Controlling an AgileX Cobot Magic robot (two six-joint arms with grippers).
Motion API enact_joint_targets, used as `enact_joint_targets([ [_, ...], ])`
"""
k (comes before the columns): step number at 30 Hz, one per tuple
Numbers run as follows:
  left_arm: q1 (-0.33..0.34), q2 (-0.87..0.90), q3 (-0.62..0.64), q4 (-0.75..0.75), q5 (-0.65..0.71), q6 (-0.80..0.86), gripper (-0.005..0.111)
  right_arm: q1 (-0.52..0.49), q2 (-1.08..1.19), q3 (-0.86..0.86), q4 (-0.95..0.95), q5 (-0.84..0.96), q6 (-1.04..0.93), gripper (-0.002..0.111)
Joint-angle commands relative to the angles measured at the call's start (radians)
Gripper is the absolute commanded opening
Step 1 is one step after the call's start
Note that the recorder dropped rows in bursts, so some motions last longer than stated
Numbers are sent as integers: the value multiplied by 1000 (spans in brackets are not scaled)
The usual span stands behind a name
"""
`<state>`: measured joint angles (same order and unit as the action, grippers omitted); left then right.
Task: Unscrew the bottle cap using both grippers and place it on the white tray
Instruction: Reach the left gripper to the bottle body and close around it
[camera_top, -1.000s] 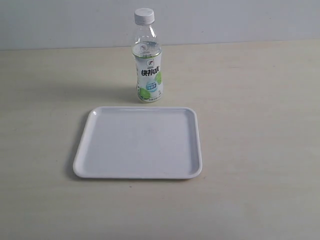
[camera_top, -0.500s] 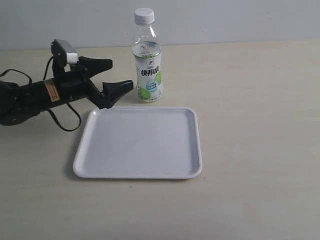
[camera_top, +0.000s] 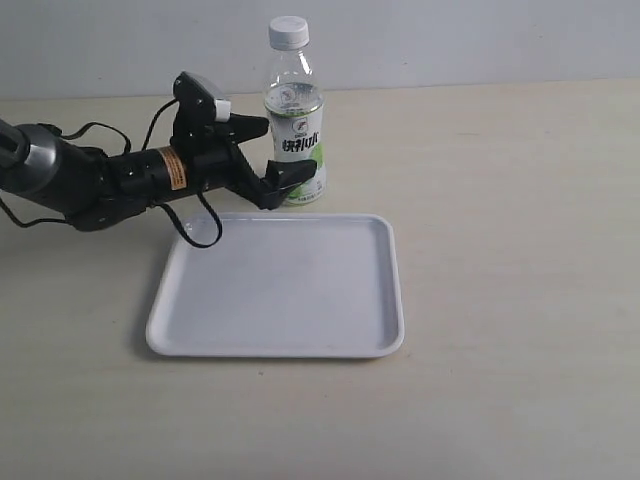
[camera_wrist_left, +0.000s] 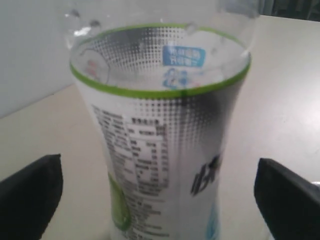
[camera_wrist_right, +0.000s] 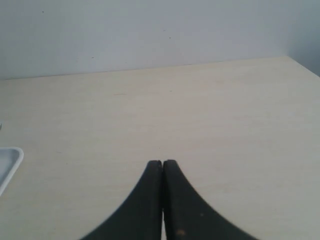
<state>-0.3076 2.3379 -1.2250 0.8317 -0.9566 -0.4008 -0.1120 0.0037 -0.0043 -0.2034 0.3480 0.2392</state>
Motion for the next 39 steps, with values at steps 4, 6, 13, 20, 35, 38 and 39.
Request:
enact_joint_targets([
  [4, -46, 57, -70, -42, 21, 0, 105, -4, -4, 4, -7, -14, -2, 0],
  [6, -54, 71, -80, -67, 21, 0, 105, -4, -4, 4, -7, -14, -2, 0],
  [13, -70, 79, -81, -137, 10, 5, 105, -4, -4, 4, -7, -14, -2, 0],
  [20, -92, 81, -139, -168, 54, 7, 105, -4, -4, 4, -7, -10, -2, 0],
  [35, -101, 78, -138, -165, 100, 65, 0, -4, -4, 4, -7, -10, -2, 0],
  [38, -101, 69, -138, -154, 104, 70, 0, -4, -4, 4, -7, -10, -2, 0],
  [39, -101, 66, -138, -150, 107, 72, 0, -4, -4, 4, -7, -10, -2, 0],
])
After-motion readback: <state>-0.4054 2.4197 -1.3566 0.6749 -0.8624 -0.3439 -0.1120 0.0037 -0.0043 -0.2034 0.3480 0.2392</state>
